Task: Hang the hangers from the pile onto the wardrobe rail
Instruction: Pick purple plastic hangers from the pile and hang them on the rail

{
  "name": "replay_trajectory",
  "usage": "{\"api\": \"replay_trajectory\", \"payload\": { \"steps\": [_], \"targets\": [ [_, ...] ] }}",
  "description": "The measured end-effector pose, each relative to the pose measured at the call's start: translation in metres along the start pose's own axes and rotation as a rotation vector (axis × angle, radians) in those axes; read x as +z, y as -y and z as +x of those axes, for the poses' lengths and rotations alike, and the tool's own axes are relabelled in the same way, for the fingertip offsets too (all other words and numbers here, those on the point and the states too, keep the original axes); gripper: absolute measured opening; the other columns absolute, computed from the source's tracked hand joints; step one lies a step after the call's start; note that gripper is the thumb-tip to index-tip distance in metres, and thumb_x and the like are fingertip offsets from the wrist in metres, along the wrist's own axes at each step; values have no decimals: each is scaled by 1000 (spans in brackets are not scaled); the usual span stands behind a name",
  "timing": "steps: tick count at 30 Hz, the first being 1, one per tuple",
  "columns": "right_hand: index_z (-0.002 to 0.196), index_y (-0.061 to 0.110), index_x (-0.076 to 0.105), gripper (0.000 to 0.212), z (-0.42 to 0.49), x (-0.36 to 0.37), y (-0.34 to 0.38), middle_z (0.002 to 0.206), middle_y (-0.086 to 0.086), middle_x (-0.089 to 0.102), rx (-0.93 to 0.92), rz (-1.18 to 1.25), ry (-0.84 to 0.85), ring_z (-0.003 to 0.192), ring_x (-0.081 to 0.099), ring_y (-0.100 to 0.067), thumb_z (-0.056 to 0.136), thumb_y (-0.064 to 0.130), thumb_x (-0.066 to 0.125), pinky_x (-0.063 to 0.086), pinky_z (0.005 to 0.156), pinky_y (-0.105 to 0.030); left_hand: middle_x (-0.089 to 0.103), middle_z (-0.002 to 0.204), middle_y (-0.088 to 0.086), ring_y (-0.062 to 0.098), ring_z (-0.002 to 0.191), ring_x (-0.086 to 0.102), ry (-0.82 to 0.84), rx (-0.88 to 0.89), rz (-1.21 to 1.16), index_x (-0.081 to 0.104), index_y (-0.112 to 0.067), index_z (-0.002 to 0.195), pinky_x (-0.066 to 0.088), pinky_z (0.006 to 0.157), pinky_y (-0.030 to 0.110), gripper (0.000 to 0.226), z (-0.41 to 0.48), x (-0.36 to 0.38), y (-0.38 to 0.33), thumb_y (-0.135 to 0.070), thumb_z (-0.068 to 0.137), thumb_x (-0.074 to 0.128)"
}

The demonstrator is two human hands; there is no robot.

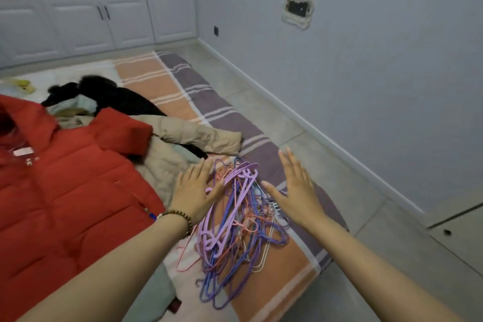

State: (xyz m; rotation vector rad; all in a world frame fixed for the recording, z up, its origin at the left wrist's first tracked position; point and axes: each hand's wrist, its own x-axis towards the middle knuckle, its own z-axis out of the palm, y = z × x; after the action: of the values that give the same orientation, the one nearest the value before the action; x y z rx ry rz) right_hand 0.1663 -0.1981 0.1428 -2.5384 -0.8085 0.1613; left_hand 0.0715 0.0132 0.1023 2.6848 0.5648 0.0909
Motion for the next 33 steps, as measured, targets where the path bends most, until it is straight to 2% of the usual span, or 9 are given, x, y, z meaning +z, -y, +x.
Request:
{"api": "replay_trajectory", "payload": {
  "steps": [5,10,16,21,23,26,29,30,33],
  "targets": [
    [150,28,1,81,25,98,-31,159,8,-9,12,72,160,147,-3,-14,89,55,47,6,121,-40,18,156,-3,20,143,19,74,-133,-3,13,-26,149,17,116,39,87,12,75,46,-74,76,11],
    [151,23,7,82,36,184,-63,160,4,0,58,115,298,147,0,-17,88,54,51,9,120,-40,20,156,0,19,142,21,146,-212,-17,15,-24,148,19,116,35,66,11,137,72,-57,93,28],
    [151,24,10,82,39,265,-82,160,3,6,166,248,393,147,1,-16,88,52,54,11,119,-40,28,153,0,21,137,32,194,-307,-151,17,-26,148,29,112,39,66,7,203,96,-57,92,32],
    [151,25,9,79,38,307,-90,159,3,9,273,449,478,147,9,-19,89,49,53,15,118,-39,29,153,2,22,137,32,256,-447,-246,21,-18,148,27,114,35,66,7,239,107,-52,93,36],
    [151,21,7,82,39,318,-91,160,1,8,289,475,474,147,9,-18,89,48,54,16,119,-39,39,148,6,24,133,40,271,-502,-375,27,-17,145,33,109,34,60,7,248,109,-46,94,40],
    [151,18,8,84,38,328,-91,160,1,8,310,504,425,147,11,-19,88,44,58,17,119,-41,39,147,6,24,133,40,226,-607,-617,27,-11,145,34,103,24,55,9,257,107,-26,96,46],
    [151,20,8,85,40,330,-88,158,1,17,378,669,377,145,18,-19,87,36,62,22,117,-43,55,124,5,23,107,55,85,-691,-738,45,-6,134,47,78,6,44,13,257,102,-11,92,55],
    [151,21,9,84,41,327,-85,156,1,22,418,750,363,144,23,-20,87,32,63,26,116,-43,59,116,8,23,100,57,44,-693,-757,51,-5,127,49,73,9,39,14,256,99,-11,90,58],
    [150,21,15,79,45,319,-79,145,-3,42,516,924,334,132,42,-22,88,24,64,42,104,-40,64,110,15,30,99,61,-16,-710,-841,57,-5,118,51,88,37,33,21,249,90,-19,88,61]
  ]
}}
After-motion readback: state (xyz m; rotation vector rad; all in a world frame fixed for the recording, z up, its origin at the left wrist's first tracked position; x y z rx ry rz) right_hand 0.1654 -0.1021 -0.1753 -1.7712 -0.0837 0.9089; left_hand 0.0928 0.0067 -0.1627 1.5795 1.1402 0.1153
